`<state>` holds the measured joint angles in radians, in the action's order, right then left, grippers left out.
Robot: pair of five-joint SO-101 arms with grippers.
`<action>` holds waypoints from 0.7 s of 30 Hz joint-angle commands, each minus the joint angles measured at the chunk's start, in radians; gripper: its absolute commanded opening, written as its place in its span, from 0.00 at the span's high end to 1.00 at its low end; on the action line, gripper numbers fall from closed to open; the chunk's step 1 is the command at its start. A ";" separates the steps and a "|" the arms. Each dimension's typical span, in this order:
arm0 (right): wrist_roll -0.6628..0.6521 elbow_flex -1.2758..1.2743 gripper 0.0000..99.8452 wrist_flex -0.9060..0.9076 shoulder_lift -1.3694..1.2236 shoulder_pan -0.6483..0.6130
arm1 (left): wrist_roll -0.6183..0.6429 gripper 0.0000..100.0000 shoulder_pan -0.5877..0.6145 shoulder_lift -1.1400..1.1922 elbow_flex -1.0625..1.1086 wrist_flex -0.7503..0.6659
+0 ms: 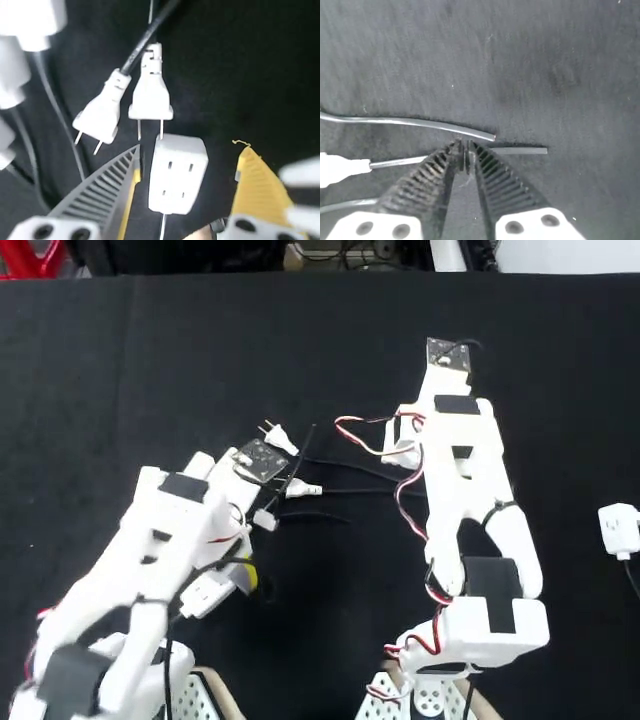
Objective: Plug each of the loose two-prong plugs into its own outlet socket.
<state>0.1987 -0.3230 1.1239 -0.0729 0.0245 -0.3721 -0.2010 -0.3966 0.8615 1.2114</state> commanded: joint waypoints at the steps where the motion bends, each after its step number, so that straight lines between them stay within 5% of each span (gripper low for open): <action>1: 0.043 0.071 0.99 0.069 0.050 -0.014 | 0.012 0.67 0.085 -0.281 -0.050 0.106; 7: 0.153 0.053 0.99 0.216 0.143 -0.157 | -0.003 0.66 0.392 -0.671 0.048 0.114; 13: 0.276 -0.010 0.99 0.275 0.165 -0.416 | -0.049 0.66 0.509 -0.729 0.197 0.032; 21: 0.454 -0.163 0.99 0.046 0.165 -0.743 | -0.049 0.66 0.680 -0.740 0.325 -0.109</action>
<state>0.5838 -0.4641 1.2743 0.0499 -0.6398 -0.4120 0.4189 -1.1101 1.1699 1.1408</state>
